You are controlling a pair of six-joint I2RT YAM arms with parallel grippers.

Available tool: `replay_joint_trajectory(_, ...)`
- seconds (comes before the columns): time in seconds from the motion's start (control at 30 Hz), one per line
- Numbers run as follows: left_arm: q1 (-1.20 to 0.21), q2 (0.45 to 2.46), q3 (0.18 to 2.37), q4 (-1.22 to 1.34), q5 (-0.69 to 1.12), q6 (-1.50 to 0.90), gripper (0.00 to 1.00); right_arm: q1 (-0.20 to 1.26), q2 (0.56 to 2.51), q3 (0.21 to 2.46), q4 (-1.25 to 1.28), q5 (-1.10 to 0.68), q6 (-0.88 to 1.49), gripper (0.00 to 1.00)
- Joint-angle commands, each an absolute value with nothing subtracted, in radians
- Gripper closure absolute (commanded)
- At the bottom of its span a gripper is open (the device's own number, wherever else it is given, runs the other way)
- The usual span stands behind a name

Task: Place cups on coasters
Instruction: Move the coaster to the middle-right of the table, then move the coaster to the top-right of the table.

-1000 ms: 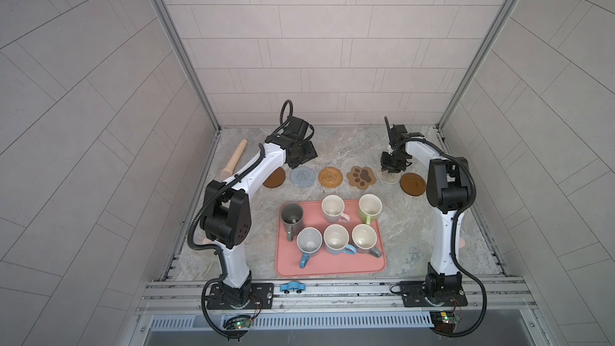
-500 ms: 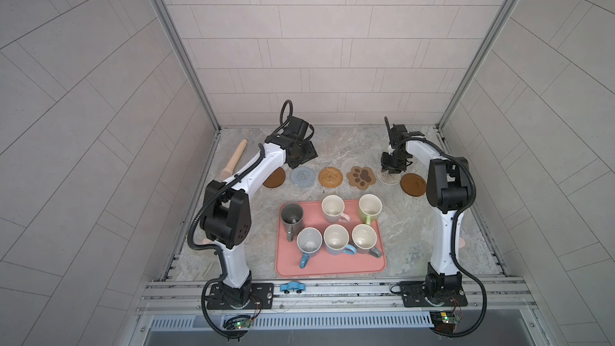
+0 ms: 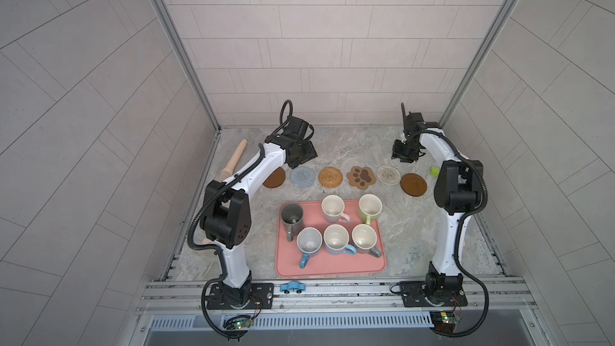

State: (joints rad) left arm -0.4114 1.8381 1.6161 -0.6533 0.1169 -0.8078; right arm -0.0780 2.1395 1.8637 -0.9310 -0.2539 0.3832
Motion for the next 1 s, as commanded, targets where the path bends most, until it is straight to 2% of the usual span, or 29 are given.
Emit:
replay_joint_trajectory(0.0, -0.407, 1.780, 1.586, -0.644, 0.083, -0.810, 0.32, -0.107, 2.072, 1.799, -0.976, -0.213, 0.354, 0.56)
replay_joint_trajectory(0.37, -0.406, 1.761, 1.526, -0.625, 0.106, -0.827, 0.32, -0.165, 2.064, 1.635, -0.937, -0.156, 0.334, 0.64)
replay_joint_trajectory(0.6, -0.406, 1.770, 1.532, -0.633, 0.105, -0.825, 0.32, -0.182, 2.080, 1.609, -0.910, -0.110, 0.346, 0.67)
replay_joint_trajectory(0.97, -0.407, 1.781, 1.548, -0.669, 0.082, -0.813, 0.32, -0.217, 2.146, 1.629, -0.865, -0.154, 0.375, 0.68)
